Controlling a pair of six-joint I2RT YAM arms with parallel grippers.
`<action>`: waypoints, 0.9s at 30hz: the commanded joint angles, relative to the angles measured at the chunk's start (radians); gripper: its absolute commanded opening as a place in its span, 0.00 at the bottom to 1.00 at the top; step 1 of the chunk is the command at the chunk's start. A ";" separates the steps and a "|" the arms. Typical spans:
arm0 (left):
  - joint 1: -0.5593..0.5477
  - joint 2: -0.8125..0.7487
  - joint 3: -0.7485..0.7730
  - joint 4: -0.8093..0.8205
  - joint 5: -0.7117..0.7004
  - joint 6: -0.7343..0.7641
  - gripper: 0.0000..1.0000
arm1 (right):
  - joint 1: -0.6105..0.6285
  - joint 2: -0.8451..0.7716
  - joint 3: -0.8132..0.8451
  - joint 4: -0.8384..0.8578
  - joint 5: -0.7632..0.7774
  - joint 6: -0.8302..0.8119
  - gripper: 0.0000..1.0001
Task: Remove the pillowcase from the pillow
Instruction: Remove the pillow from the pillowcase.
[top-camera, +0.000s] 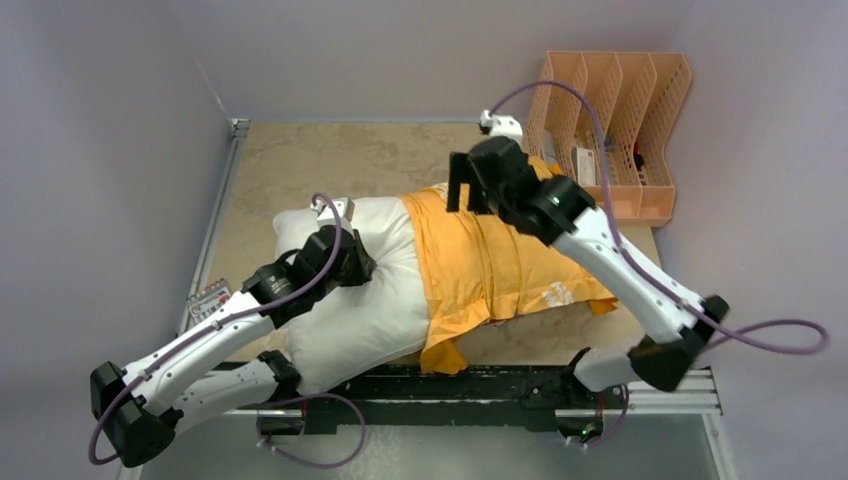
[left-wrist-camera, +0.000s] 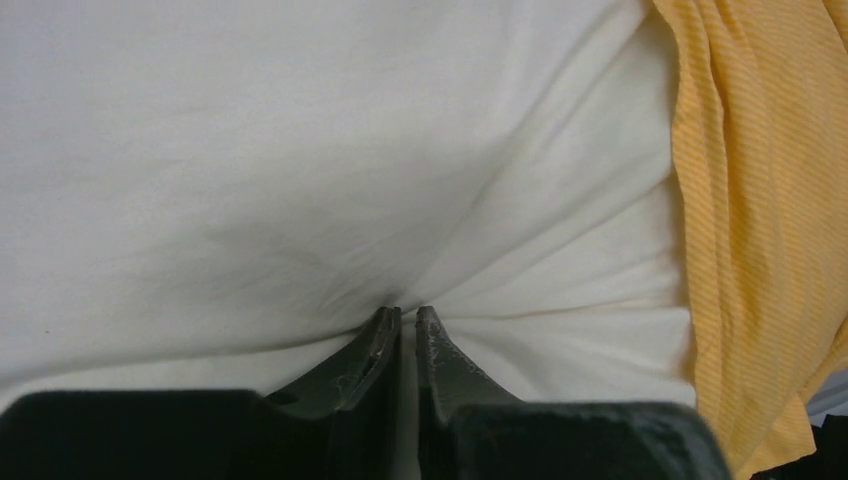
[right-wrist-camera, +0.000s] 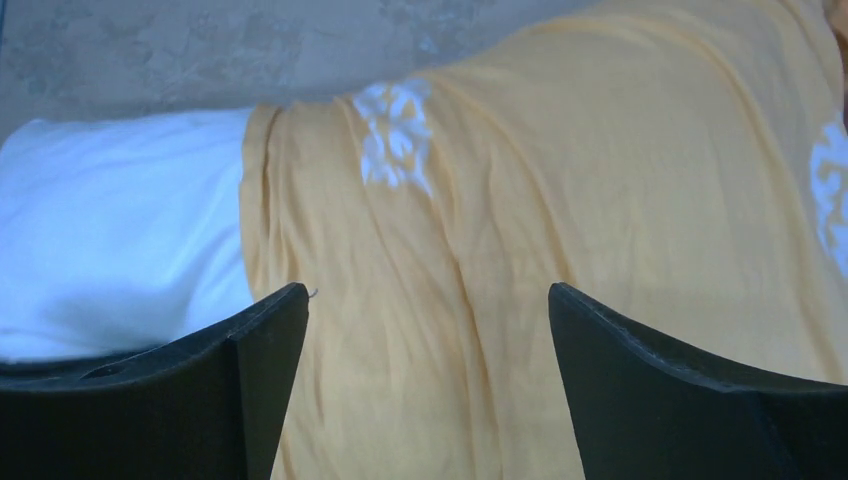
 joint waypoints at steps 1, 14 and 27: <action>0.010 -0.008 0.068 -0.103 0.005 0.052 0.19 | -0.120 0.229 0.178 0.069 -0.185 -0.251 0.93; 0.025 0.086 0.260 -0.172 -0.112 0.121 0.78 | -0.124 0.115 -0.295 0.233 -0.274 -0.100 0.16; 0.059 0.286 0.136 0.196 0.300 0.083 0.73 | 0.112 -0.286 -0.784 0.382 -0.196 0.214 0.00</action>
